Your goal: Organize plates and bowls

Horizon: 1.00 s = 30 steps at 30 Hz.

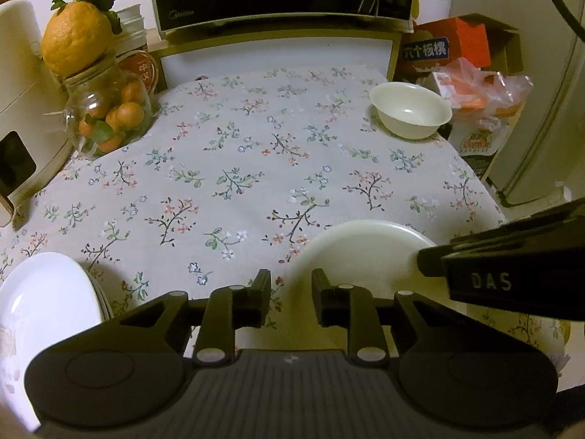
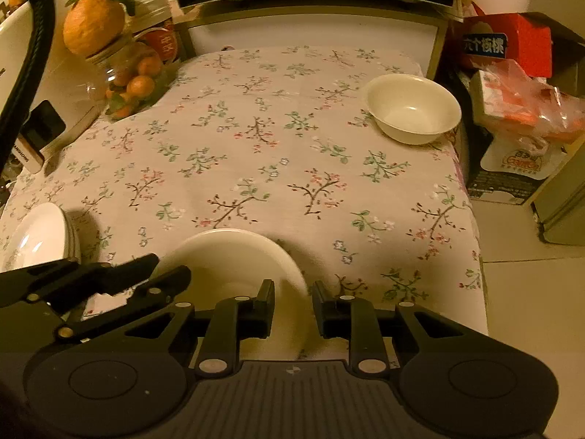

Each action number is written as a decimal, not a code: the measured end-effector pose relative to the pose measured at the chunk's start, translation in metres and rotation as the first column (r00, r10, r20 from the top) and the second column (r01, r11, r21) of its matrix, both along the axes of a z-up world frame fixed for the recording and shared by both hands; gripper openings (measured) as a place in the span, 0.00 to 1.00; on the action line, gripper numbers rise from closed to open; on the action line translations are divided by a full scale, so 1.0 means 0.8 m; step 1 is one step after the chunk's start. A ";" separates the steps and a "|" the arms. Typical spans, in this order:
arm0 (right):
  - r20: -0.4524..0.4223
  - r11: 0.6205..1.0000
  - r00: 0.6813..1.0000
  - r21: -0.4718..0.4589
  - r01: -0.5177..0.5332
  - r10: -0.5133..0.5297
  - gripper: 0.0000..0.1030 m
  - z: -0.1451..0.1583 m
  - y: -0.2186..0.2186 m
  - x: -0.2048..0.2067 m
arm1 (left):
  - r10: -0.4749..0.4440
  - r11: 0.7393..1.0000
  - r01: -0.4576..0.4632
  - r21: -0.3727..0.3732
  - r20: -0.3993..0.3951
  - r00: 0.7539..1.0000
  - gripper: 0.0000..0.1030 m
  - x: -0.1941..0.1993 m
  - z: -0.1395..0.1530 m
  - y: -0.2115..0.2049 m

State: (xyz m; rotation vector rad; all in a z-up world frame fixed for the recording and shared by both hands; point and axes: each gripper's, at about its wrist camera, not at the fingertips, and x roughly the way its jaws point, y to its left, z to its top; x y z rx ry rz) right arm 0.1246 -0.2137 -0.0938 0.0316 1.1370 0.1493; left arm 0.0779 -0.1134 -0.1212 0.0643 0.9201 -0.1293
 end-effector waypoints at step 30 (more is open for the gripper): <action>0.040 0.956 0.960 0.117 0.270 -0.276 0.68 0.026 -0.134 0.065 | 0.114 0.953 -0.114 -0.280 -0.017 0.993 0.58 0.118 0.034 -0.019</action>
